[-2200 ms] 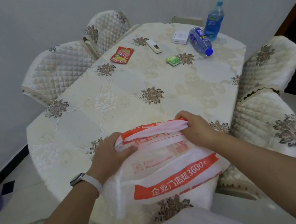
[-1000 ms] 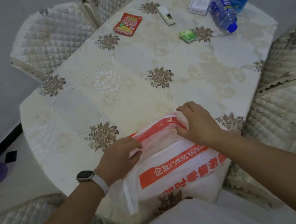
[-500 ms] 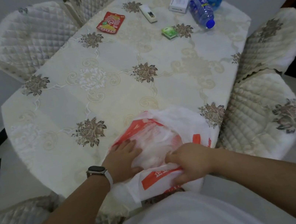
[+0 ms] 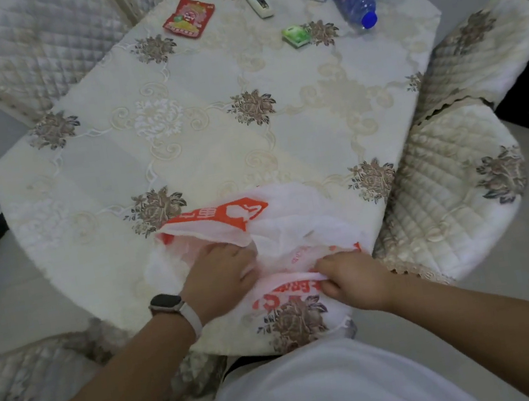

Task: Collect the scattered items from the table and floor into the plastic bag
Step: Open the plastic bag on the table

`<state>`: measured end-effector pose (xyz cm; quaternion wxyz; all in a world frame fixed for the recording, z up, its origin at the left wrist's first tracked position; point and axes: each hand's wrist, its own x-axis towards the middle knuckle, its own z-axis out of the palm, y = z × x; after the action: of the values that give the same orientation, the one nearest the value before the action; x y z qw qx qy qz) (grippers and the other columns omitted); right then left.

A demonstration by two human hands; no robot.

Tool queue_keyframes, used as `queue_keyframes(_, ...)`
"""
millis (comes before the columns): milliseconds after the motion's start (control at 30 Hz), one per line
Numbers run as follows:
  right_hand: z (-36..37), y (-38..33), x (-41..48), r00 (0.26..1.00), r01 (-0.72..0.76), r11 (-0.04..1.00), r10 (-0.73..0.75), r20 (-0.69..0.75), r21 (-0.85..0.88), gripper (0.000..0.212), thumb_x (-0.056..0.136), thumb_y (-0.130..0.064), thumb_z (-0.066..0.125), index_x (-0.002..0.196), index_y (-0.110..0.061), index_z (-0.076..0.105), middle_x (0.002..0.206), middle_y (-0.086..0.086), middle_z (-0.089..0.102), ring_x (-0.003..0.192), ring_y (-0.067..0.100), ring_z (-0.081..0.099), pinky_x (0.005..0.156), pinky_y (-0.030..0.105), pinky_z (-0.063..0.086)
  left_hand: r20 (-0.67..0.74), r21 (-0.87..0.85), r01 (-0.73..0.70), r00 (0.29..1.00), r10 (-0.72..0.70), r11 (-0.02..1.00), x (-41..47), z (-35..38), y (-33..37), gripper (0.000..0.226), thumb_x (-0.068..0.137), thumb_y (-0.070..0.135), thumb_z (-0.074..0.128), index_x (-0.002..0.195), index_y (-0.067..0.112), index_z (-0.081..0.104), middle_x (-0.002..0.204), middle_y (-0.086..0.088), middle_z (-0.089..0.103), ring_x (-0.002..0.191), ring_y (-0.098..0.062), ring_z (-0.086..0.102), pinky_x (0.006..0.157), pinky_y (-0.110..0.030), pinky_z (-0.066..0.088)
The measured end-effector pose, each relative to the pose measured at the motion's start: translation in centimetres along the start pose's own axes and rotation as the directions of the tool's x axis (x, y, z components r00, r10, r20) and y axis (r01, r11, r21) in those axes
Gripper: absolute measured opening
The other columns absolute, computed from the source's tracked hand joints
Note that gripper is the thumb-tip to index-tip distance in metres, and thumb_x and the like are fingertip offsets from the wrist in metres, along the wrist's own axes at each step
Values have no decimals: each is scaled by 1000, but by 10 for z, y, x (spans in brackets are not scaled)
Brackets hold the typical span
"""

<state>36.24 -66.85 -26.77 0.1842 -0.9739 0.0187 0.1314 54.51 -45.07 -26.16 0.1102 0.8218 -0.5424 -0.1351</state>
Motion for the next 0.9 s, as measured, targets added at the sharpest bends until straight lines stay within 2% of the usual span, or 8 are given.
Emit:
queue_keyframes(100,-6,-22,17,998,-46,997,48,-36,55,20,90,-33,52,87,-14,57,84,5,62,80,27,59,63,35,39,47,-55,6,999,-3,998,-9,-1,22,43,91,61,40,73,23,47,69,8,43,63,-15,42,62,-32,33)
queue_keyframes(200,-16,-41,30,998,64,988,-65,-1,141,24,89,-37,58,99,-16,63,94,1,62,88,22,58,71,35,45,33,-25,-13,999,14,1000,-21,11,20,40,84,62,59,80,22,53,72,5,53,66,-17,51,63,-30,31)
queue_keyframes(300,-23,-50,50,928,333,930,-353,-119,-157,35,87,-36,61,113,-13,62,117,9,60,108,28,56,85,38,46,78,19,-6,997,4,1000,-32,16,8,20,78,38,68,78,20,58,74,-1,62,68,-25,60,63,-30,33)
queue_keyframes(367,-28,-53,70,907,351,865,-409,-98,-359,48,81,-34,65,124,-14,58,134,15,54,122,34,49,96,45,40,71,8,5,997,-6,1000,-40,15,2,14,73,25,72,76,16,62,75,-4,62,64,-28,61,59,-27,35)
queue_keyframes(533,-40,-35,110,986,140,848,-166,-5,-511,68,70,-33,72,133,-14,54,137,23,50,129,42,44,108,58,29,-31,-46,186,982,-187,981,-64,20,-19,45,78,22,74,121,16,61,114,-5,62,73,-25,64,51,-34,53)
queue_keyframes(633,-45,-15,114,999,37,830,-27,26,-556,65,75,-41,64,131,-12,52,134,21,50,129,40,41,110,56,28,-79,-41,195,977,-197,980,-75,23,-34,20,82,24,60,99,16,67,89,-4,64,61,-28,63,47,-30,47)
queue_keyframes(800,-40,27,107,981,-123,855,182,69,-504,68,86,-53,46,145,-19,38,145,15,43,139,31,30,115,49,15,-115,-30,194,974,-197,980,-92,26,-60,29,82,25,44,87,14,71,73,-4,65,60,-29,61,51,-32,49)
queue_keyframes(900,-38,39,100,944,-255,914,306,121,-315,65,79,-58,42,137,-27,38,135,11,51,124,31,47,106,46,36,-122,-5,194,974,-194,981,-97,22,-74,27,83,22,48,91,15,73,84,-4,69,69,-30,63,61,-34,48)
